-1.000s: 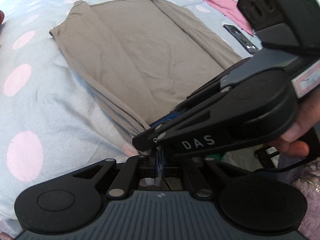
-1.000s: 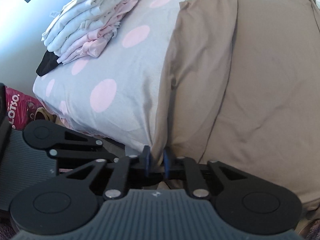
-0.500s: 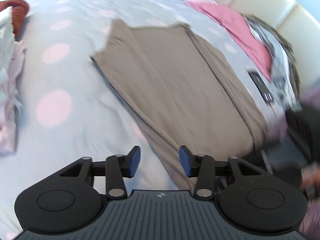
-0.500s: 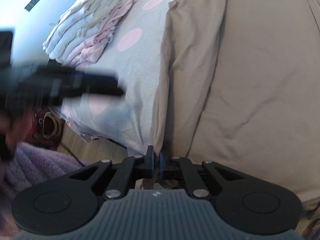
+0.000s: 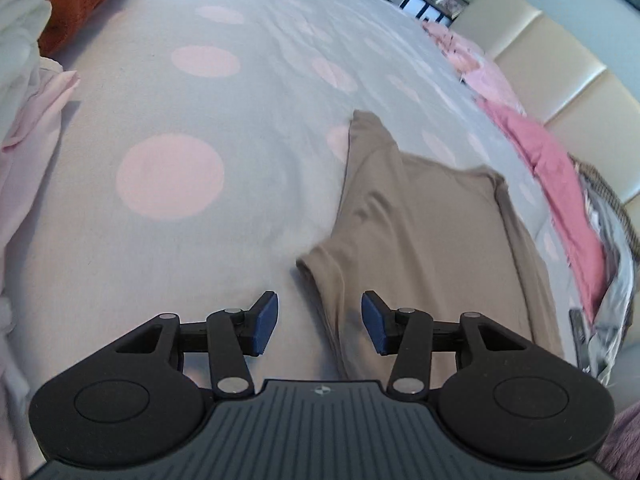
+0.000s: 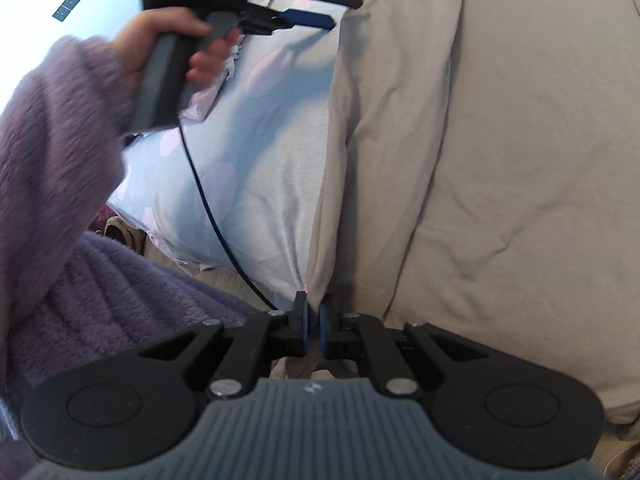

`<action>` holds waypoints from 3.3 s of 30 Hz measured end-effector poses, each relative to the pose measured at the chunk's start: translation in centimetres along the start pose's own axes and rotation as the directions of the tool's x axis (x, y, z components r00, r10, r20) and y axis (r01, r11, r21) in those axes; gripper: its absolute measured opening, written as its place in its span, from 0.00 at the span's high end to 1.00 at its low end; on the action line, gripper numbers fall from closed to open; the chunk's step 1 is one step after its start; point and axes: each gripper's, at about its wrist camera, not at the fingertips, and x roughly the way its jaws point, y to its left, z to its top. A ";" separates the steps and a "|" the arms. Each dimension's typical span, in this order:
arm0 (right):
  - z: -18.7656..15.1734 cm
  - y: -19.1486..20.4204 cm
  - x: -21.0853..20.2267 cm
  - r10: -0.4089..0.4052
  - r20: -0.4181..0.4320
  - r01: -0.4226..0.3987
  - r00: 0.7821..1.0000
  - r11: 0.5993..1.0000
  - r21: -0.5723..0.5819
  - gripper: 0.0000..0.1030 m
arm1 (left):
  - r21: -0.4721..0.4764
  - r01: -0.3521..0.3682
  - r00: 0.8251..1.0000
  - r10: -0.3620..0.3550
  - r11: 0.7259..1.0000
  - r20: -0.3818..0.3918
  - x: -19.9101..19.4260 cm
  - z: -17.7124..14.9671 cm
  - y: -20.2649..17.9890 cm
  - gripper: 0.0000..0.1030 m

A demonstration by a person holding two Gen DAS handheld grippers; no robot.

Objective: Fold clothes

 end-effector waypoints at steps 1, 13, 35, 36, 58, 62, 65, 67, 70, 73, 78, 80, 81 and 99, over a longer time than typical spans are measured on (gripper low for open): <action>-0.1 0.0 0.0 0.006 -0.001 -0.006 1.000 1.000 0.008 0.94 | 0.003 0.011 1.000 -0.011 1.000 0.008 0.2 0.1 0.1 0.60; -1.6 -1.2 -2.3 0.118 0.070 -0.126 0.991 0.984 0.125 0.94 | 0.153 0.009 0.993 -0.027 0.988 0.114 -1.3 2.0 -5.5 0.96; -6.1 -7.6 -3.7 0.010 0.081 -0.036 0.997 0.944 0.329 0.94 | 0.422 -0.096 0.991 0.126 0.901 -0.045 10.0 1.7 -18.8 0.97; -6.2 -8.0 -3.7 0.004 0.075 -0.029 0.997 0.943 0.332 0.94 | 0.415 -0.095 0.990 0.128 0.905 -0.052 10.3 1.7 -18.6 0.97; -7.8 -6.4 -7.5 -0.151 0.096 0.149 0.984 0.988 0.025 0.69 | 0.583 -0.036 0.996 0.074 0.811 -0.042 -6.0 -12.4 -19.1 0.53; -8.4 -7.0 -6.7 -0.145 0.050 0.143 0.988 0.989 0.034 0.62 | 0.665 -0.003 0.990 0.096 0.747 -0.104 -8.1 -19.0 -19.2 0.54; -8.9 -7.3 -5.8 -0.163 0.026 0.163 0.986 0.986 0.033 0.61 | 0.740 0.009 0.984 0.125 0.673 -0.127 -8.6 -23.4 -19.7 0.54; -9.2 -7.4 -5.4 -0.163 0.012 0.163 0.987 0.986 0.031 0.61 | 0.789 0.022 0.981 0.139 0.614 -0.136 -8.5 -25.9 -20.1 0.54; -9.3 -7.5 -5.2 -0.157 0.019 0.157 0.987 0.987 0.037 0.61 | 0.846 0.027 0.977 0.164 0.533 -0.134 -7.2 -28.4 -20.7 0.55; -9.3 -7.8 -5.1 -0.135 0.021 0.134 0.991 0.990 0.051 0.61 | 0.896 0.024 0.971 0.202 0.444 -0.127 -5.7 -31.4 -20.7 0.70; -9.5 -7.0 -3.5 -0.105 0.018 0.103 0.994 0.991 0.079 0.74 | 0.933 -0.016 0.965 0.250 0.360 -0.080 -4.2 -32.9 -20.7 0.88; -9.4 -6.9 -3.4 -0.107 0.021 0.105 0.994 0.991 0.085 0.95 | 0.930 -0.006 0.968 0.236 0.366 -0.087 -4.5 -32.7 -20.7 0.99; -9.5 -6.9 -3.6 -0.105 0.024 0.103 0.994 0.991 0.090 0.95 | 0.930 0.002 0.970 0.227 0.367 -0.091 -4.8 -32.7 -20.7 0.99; -10.5 -7.6 -6.3 -0.206 -0.012 0.206 0.979 0.974 0.095 0.93 | 0.875 0.119 0.943 0.223 0.468 -0.248 -5.9 -31.3 -21.7 0.85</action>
